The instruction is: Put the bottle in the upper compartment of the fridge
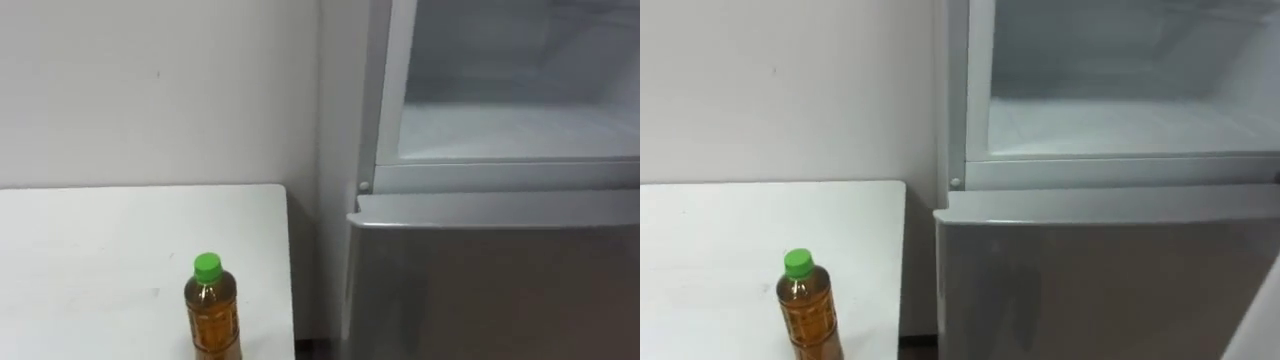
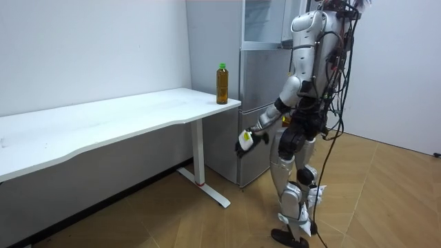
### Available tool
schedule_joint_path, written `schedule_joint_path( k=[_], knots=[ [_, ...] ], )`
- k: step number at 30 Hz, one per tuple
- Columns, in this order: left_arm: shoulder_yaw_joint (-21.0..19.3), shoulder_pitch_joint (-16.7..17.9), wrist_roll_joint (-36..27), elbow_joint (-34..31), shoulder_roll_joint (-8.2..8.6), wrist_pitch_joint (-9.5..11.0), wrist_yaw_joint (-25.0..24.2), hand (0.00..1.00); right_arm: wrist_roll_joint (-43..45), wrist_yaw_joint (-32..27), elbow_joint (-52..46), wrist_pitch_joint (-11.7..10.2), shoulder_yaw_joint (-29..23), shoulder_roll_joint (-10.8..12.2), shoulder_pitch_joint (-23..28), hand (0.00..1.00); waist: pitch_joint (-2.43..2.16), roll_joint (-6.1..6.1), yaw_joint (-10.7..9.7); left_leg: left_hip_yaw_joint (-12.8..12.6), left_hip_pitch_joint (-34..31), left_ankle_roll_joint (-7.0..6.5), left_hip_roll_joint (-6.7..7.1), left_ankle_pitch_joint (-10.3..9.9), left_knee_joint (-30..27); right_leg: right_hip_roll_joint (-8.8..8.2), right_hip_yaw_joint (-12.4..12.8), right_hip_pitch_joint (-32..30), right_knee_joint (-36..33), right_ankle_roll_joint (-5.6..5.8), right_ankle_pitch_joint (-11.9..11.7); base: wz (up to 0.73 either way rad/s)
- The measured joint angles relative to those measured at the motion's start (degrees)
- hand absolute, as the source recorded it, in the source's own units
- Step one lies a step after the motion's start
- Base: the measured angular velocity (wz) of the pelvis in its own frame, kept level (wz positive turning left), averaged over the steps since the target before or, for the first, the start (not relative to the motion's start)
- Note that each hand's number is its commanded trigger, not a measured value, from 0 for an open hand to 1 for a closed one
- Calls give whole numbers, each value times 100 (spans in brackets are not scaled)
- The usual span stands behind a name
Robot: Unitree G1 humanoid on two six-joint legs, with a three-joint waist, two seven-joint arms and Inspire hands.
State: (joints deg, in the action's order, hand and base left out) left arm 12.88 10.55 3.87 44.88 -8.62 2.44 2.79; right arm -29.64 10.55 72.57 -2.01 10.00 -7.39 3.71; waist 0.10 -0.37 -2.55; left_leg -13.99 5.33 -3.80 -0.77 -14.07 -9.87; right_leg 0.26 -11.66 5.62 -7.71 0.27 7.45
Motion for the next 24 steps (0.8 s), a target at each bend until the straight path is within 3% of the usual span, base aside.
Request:
schedule_joint_path(
  k=[2, 5, 11, 15, 22, 23, 24],
  knots=[
    [-342, 90, -66, 557, 75, 210, 200, 0, 126, 12, -67, -67, -2, 1, 0, 0, 0, 3, 134, 10, 2, -6, 13, 3, 17, -2, -16, -11, 5, 0, 0, -2],
    [-693, 255, -152, 872, 103, 437, 392, 0, 123, 26, -135, -237, -1, -1, 32, 0, 2, 0, 189, 75, -1, -17, 31, 10, 15, -20, -118, 7, 8, 0, 0, 9],
    [-1067, 317, -528, 1313, 229, 693, 509, 0, 327, 16, -636, -396, -18, 0, 94, 0, 7, 30, 399, 160, 10, -40, 56, 30, 24, -36, -125, 33, 7, 2, 2, 8],
    [-1401, 334, -713, 1526, 290, 694, 531, 0, 323, 13, -1061, -463, -64, 2, 116, 0, -3, 20, 479, 197, 3, -40, 56, 30, 32, -34, -197, 49, 6, 2, 2, 4],
    [-1678, 510, -703, 1947, 258, 632, 666, 0, 361, -154, -3542, -435, -213, 44, 348, 0, 3, 42, 775, 212, 6, -38, 58, 32, 19, -36, -246, 43, 12, 2, 2, 1],
    [-1723, 565, -620, 2002, 250, 548, 716, 0, 327, -224, -3736, -274, -195, 49, 381, 0, 6, 30, 790, 241, -3, -38, 59, 32, 19, -35, -244, 45, 11, 2, 2, 9],
    [-1723, 591, -571, 2041, 245, 512, 735, 0, 328, -230, -3771, -283, -195, 54, 442, 0, 7, 25, 803, 252, -5, -38, 59, 32, 19, -36, -241, 48, 12, 2, 2, 7]
  ],
)
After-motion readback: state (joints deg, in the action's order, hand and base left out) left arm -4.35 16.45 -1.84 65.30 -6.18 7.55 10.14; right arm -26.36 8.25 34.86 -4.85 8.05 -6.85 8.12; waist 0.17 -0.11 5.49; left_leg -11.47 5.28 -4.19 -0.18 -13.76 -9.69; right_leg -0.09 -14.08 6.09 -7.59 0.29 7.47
